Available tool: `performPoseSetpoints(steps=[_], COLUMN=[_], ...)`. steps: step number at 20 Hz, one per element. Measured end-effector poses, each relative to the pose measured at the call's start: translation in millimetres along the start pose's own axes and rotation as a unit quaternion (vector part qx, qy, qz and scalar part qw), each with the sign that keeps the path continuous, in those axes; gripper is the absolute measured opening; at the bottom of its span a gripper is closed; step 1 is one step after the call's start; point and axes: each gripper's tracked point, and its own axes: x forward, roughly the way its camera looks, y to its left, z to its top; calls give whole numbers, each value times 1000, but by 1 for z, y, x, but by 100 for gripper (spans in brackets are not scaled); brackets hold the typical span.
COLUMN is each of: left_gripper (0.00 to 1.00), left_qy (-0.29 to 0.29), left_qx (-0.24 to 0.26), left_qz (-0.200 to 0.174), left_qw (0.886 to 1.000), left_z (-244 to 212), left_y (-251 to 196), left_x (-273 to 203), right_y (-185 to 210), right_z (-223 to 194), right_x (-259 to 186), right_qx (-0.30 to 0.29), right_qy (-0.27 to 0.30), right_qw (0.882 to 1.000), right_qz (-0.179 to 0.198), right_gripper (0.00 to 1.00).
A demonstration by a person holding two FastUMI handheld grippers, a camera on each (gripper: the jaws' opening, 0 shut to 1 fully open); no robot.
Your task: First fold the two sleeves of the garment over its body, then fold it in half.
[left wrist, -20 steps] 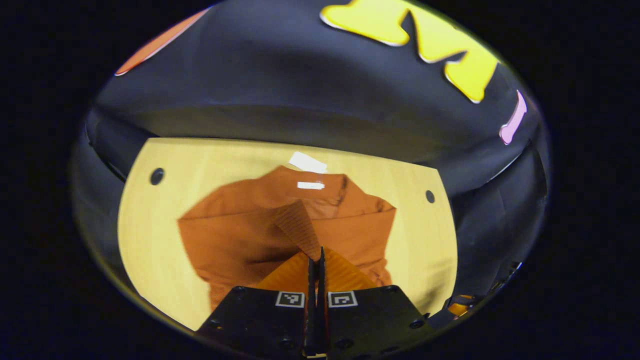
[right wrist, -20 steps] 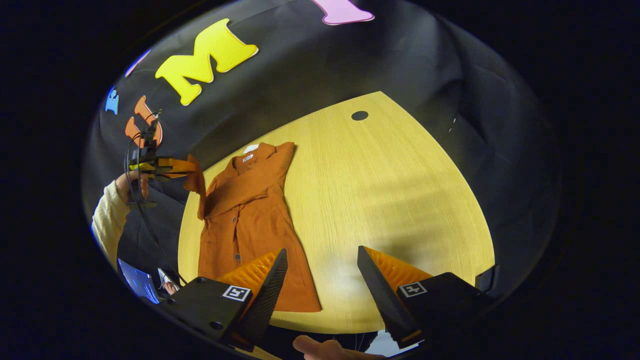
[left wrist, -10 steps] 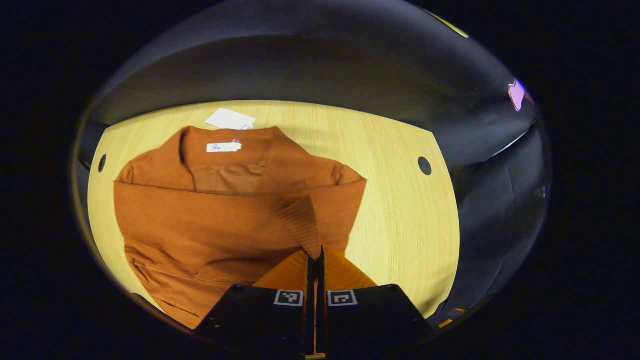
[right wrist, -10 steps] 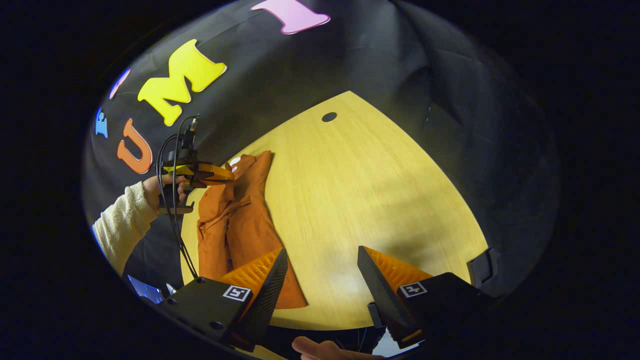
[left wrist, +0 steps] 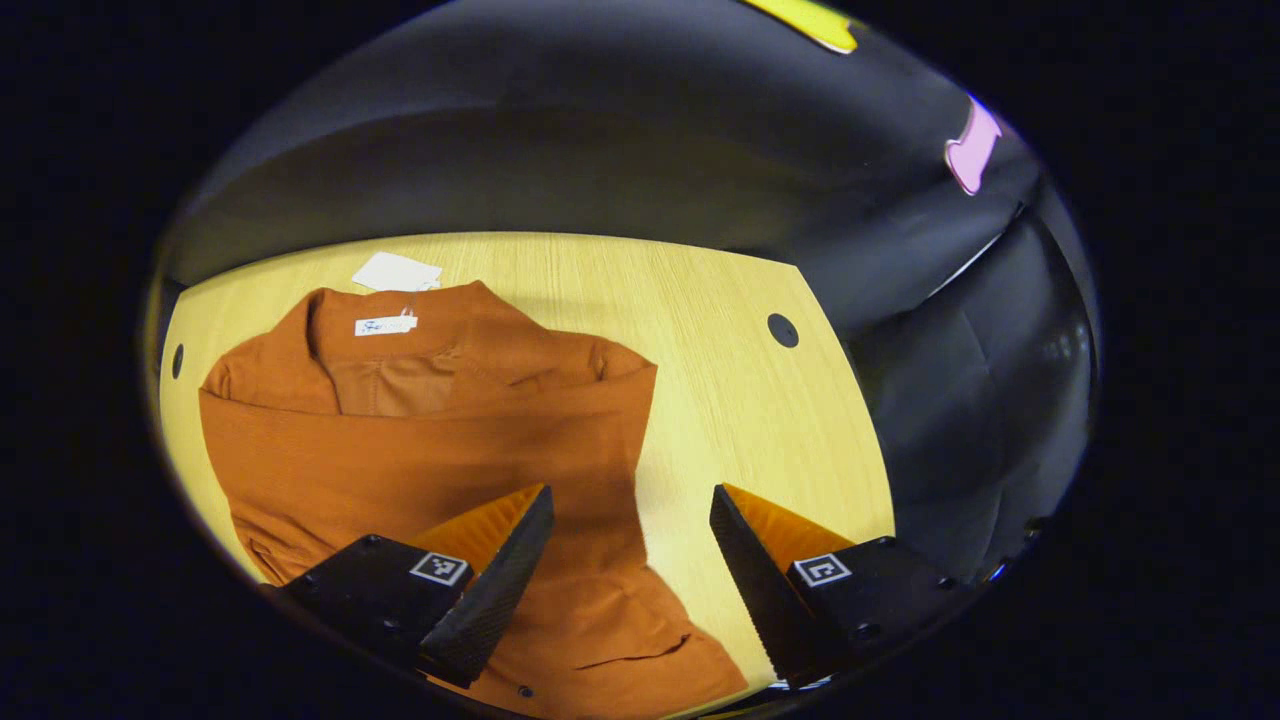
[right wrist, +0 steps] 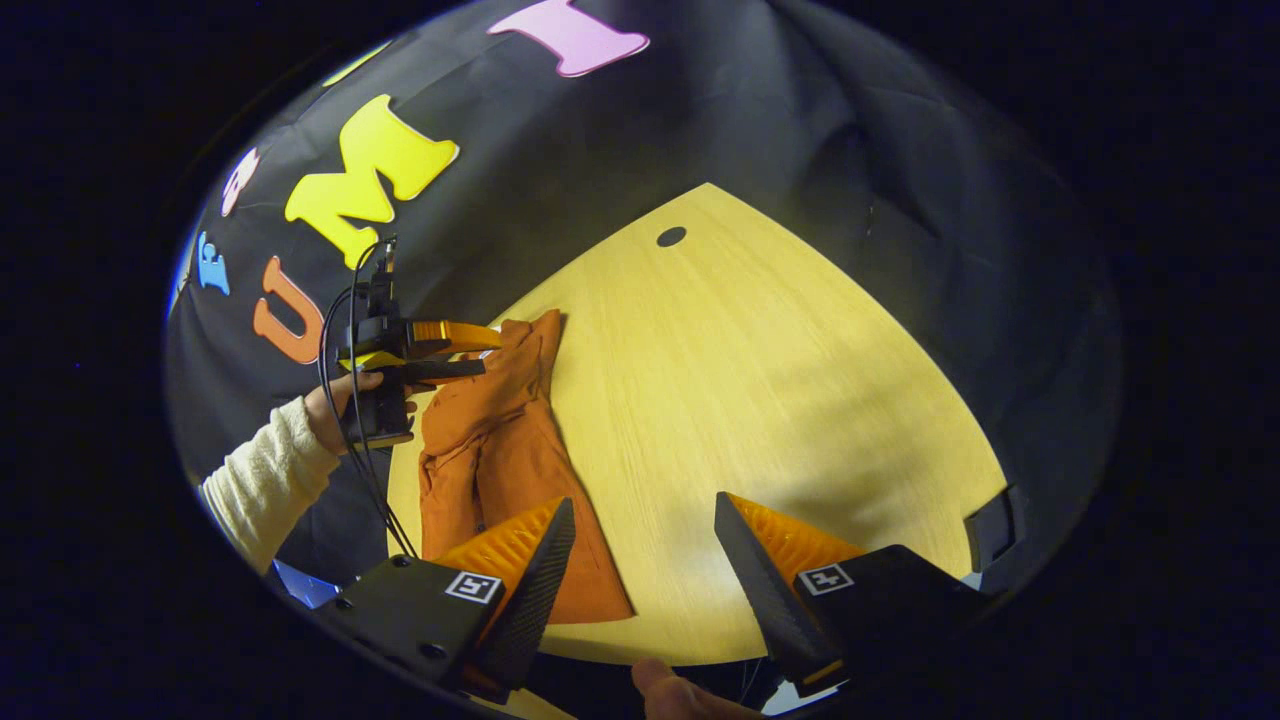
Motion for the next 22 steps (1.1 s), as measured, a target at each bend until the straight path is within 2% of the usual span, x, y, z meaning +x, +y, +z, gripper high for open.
performPoseSetpoints(steps=[5, 9, 13, 16, 18, 20, 22], left_gripper=[100, 100, 100, 100, 100, 100, 100], left_qy=[-59, -82, -62, -46, -30, -6, 29], left_qx=[31, 38, 36, -3, -33, -54, -88], left_qz=[46, 94, 140, 169, 170, 163, 132], left_qw=[997, 991, 988, 985, 984, 985, 987], left_z=[-32, -88, -163, -217, -253, -284, -312], left_y=[52, 112, 172, 213, 231, 245, 250], left_x=[-48, -95, -133, -159, -171, -183, -192], right_y=[42, 70, 84, 79, 72, 65, 49], right_z=[-32, -67, -96, -113, -124, -138, -150], right_x=[25, 42, 63, 78, 85, 85, 83], right_qx=[-32, -86, -124, -129, -133, -130, -114], right_qy=[32, 73, 109, 134, 155, 192, 234], right_qw=[999, 994, 986, 982, 978, 972, 964], right_qz=[17, 17, 2, -32, -50, -49, -52], right_gripper=[92, 92, 92, 92, 92, 92, 92])
